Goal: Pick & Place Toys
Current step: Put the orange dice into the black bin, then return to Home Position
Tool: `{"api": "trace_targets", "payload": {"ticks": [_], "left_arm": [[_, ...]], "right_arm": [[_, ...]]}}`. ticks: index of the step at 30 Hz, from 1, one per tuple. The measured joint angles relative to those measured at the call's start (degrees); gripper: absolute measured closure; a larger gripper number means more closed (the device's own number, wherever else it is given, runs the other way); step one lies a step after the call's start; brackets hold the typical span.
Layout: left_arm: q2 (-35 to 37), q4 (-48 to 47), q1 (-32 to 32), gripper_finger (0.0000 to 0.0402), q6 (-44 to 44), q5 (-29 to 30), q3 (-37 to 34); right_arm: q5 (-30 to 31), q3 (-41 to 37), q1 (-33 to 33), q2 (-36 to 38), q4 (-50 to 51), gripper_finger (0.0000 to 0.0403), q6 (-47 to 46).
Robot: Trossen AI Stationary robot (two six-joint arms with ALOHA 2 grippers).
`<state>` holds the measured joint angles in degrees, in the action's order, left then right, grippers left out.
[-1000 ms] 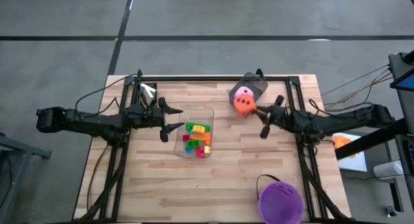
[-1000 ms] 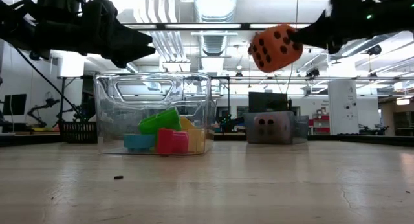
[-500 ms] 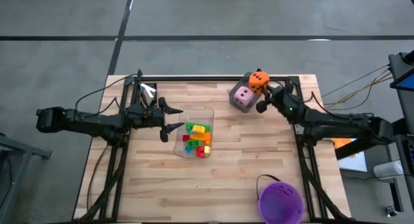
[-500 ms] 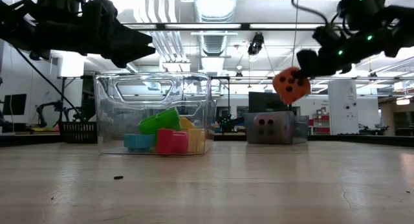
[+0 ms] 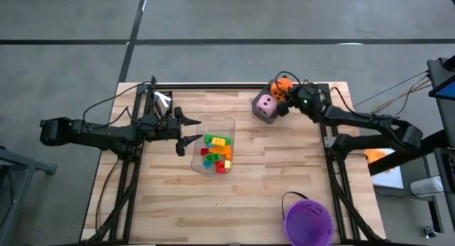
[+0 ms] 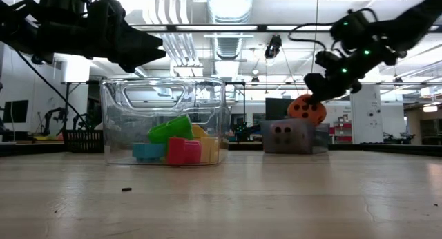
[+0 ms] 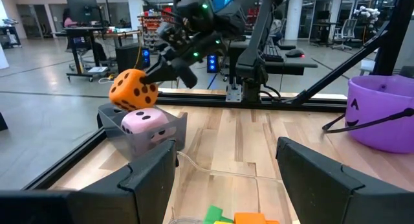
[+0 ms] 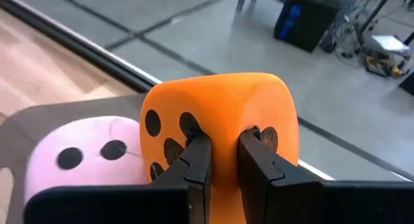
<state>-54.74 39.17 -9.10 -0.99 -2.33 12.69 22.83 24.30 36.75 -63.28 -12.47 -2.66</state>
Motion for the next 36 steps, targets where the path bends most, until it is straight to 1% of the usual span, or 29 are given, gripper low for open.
{"api": "trace_targets", "payload": {"ticks": [8,9,11,13,17,21,24,27,30,33,36], "left_arm": [[0.0,0.0,0.0,0.0135,0.0,0.0,0.0],[0.0,-0.1,0.0,0.0135,0.0,0.0,0.0],[0.0,-0.1,0.0,0.0135,0.2,0.0,0.0],[0.0,-0.2,0.0,0.0135,0.2,0.0,0.0],[0.0,-0.2,0.0,0.0135,0.2,0.0,0.0],[0.0,-0.2,0.0,0.0135,0.2,0.0,0.0],[0.0,-0.2,0.0,0.0135,0.2,0.0,0.0],[0.0,-0.2,0.0,0.0135,0.1,0.0,0.0],[0.0,-0.2,0.0,0.0135,-0.3,-0.7,0.0],[0.0,0.5,0.0,0.0135,-0.4,-1.3,0.0],[0.0,0.4,0.0,0.0135,0.0,-1.3,0.0]], "right_arm": [[0.0,11.9,0.0,-9.9,14.0,0.0361,-1.8],[0.0,12.8,0.0,-10.8,15.1,0.0354,-2.0],[0.0,14.2,0.0,-12.3,16.5,0.0322,-2.5],[0.0,14.8,0.0,-13.4,16.8,0.0282,-3.1],[0.2,15.1,0.0,-13.6,17.0,0.0205,-3.6],[0.5,15.0,-0.3,-10.8,17.7,0.0147,-4.3],[0.7,15.0,-1.1,-7.3,19.1,0.0118,-4.7],[0.5,15.0,-2.5,-2.9,19.5,0.01,-4.9],[-2.2,14.8,-5.2,1.4,18.4,0.0094,-4.9],[-8.3,13.2,-9.5,5.1,12.1,0.0092,-4.2],[-13.6,9.3,-16.3,7.5,-0.4,0.0092,-2.6]]}}
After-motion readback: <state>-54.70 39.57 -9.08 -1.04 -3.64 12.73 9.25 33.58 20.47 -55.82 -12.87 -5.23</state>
